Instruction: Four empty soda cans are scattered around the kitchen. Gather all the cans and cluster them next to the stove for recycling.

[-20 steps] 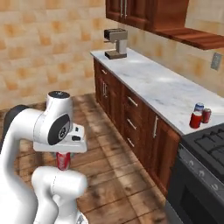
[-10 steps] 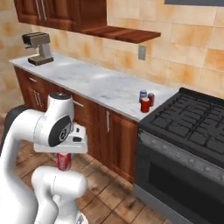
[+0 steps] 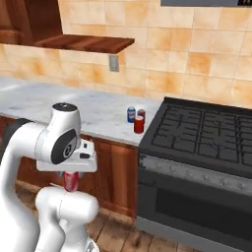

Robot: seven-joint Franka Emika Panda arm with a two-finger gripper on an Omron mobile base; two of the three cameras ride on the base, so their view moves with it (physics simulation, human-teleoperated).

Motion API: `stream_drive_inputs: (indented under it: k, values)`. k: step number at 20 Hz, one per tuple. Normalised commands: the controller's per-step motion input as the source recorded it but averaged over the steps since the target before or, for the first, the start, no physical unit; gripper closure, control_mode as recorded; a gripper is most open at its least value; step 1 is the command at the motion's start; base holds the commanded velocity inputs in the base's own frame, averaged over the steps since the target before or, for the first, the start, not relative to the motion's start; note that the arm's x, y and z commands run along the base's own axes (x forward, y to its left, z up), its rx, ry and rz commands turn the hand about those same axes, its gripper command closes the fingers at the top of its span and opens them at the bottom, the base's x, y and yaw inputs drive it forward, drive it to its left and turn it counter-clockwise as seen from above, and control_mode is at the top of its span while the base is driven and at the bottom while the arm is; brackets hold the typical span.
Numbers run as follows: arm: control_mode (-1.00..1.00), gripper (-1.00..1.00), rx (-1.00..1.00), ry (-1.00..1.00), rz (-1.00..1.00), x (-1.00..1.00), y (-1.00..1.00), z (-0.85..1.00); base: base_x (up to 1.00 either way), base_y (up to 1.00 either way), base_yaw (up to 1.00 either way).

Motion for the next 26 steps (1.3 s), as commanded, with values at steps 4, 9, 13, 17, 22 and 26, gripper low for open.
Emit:
stream_drive_inputs:
  k: [4, 9, 13, 17, 22, 26]
  values:
    - [1.00, 1.00, 0.00, 0.00, 0.00, 0.00, 0.00, 0.00, 1.00, 0.76, -0.52]
    - [1.00, 1.00, 0.00, 0.00, 0.00, 0.00, 0.00, 0.00, 1.00, 0.99, -0.30]
    - [1.00, 1.00, 0.00, 0.00, 0.00, 0.00, 0.00, 0.00, 1.00, -0.23, -0.20]
    - [1.00, 1.00, 0.00, 0.00, 0.00, 0.00, 0.00, 0.00, 0.76, -0.60, -0.03]
    - [1.00, 1.00, 0.00, 0.00, 0.00, 0.00, 0.00, 0.00, 0.00, -0.02, 0.00]
    - [1.00, 1.00, 0.00, 0.00, 0.00, 0.00, 0.00, 0.00, 0.00, 0.00, 0.00]
